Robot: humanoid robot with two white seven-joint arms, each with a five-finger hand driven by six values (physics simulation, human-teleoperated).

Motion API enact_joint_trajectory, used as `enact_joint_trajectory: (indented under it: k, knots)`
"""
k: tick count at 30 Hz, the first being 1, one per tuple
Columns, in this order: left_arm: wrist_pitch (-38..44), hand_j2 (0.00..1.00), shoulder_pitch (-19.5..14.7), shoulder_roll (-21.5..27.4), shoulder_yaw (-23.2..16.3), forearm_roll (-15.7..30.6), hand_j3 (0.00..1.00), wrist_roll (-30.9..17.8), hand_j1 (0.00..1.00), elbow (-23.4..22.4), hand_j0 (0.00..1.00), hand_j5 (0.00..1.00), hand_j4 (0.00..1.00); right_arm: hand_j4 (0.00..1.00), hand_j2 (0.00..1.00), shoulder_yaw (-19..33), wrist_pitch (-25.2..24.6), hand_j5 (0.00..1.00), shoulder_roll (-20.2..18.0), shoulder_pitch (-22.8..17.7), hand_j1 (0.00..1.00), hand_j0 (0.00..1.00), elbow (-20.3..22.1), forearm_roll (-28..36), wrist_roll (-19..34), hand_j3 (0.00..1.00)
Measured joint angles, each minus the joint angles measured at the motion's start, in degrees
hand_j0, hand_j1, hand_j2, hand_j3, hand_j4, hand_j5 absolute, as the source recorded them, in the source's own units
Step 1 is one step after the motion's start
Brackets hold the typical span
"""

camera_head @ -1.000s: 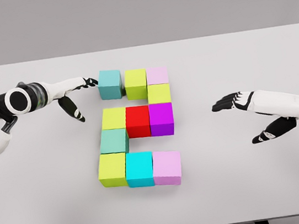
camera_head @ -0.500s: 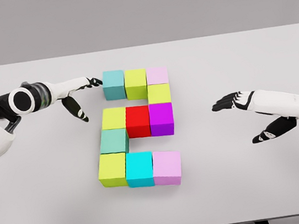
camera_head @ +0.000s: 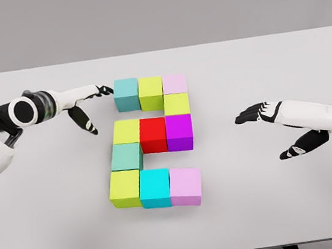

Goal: Assemble the squares on the desktop into the number 2

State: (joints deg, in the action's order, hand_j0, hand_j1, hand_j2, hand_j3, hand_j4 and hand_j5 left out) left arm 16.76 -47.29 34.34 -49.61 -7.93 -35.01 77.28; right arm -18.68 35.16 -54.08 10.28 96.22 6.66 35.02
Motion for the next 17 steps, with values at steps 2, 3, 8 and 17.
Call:
enact_joint_trajectory:
  k: [2,3,8,17]
  knots:
    - [-1.08,1.00,0.00,1.02,0.44,0.47,1.00,0.00,1.00,-0.03,1.00,1.00,1.00,1.00,1.00,0.00,0.00,1.00,0.00,0.00,1.00,1.00,0.01,0.00,0.00,1.00]
    - [-2.30,1.00,0.17,2.08,1.06,0.84,1.00,0.00,1.00,-0.01,1.00,1.00,1.00,1.00,1.00,-0.01,0.00,1.00,0.00,0.00,1.00,1.00,0.00,0.00,0.00,1.00]
    - [-25.96,1.00,2.99,13.25,3.48,8.06,1.00,0.00,1.00,-0.25,1.00,1.00,1.00,1.00,1.00,0.02,0.00,1.00,-0.05,0.00,1.00,1.00,0.02,0.00,0.00,1.00]
    - [-50.51,1.00,8.87,22.52,4.63,18.24,1.00,-0.01,1.00,-9.76,1.00,1.00,1.00,1.00,1.00,0.04,0.00,1.00,-0.20,0.00,1.00,1.00,0.01,0.00,0.00,1.00]
